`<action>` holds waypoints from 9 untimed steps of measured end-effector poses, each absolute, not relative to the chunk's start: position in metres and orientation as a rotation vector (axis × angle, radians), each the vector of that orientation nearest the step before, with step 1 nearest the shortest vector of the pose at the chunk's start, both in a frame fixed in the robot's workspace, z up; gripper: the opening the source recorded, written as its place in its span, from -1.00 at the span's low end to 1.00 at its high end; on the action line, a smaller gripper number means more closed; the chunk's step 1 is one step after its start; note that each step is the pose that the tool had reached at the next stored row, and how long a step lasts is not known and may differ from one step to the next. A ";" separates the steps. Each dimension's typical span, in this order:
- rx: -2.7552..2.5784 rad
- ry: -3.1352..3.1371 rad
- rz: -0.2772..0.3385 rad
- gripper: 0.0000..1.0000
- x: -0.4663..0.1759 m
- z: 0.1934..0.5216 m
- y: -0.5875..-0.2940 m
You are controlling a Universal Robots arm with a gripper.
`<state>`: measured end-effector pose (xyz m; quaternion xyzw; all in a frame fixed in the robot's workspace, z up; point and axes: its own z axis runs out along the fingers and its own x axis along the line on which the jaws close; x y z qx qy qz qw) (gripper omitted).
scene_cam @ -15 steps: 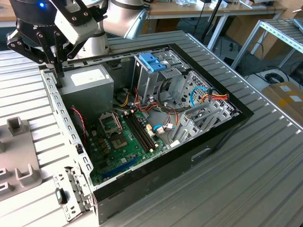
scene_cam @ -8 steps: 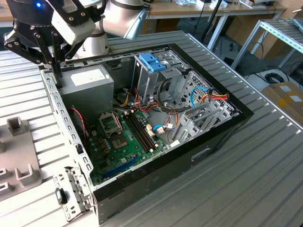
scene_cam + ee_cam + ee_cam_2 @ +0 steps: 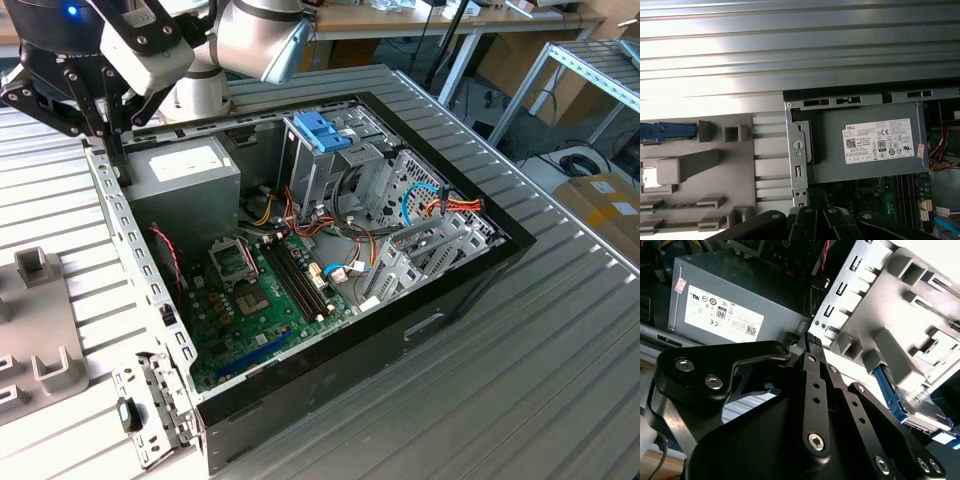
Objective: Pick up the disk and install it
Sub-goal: 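Reach for the disk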
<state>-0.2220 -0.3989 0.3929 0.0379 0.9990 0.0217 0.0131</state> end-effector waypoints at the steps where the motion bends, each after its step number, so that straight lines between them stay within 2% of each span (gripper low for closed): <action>1: 0.118 3.112 0.068 -0.80 -0.222 0.393 -0.399; 9: 0.118 3.112 0.068 -0.80 -0.226 0.393 -0.399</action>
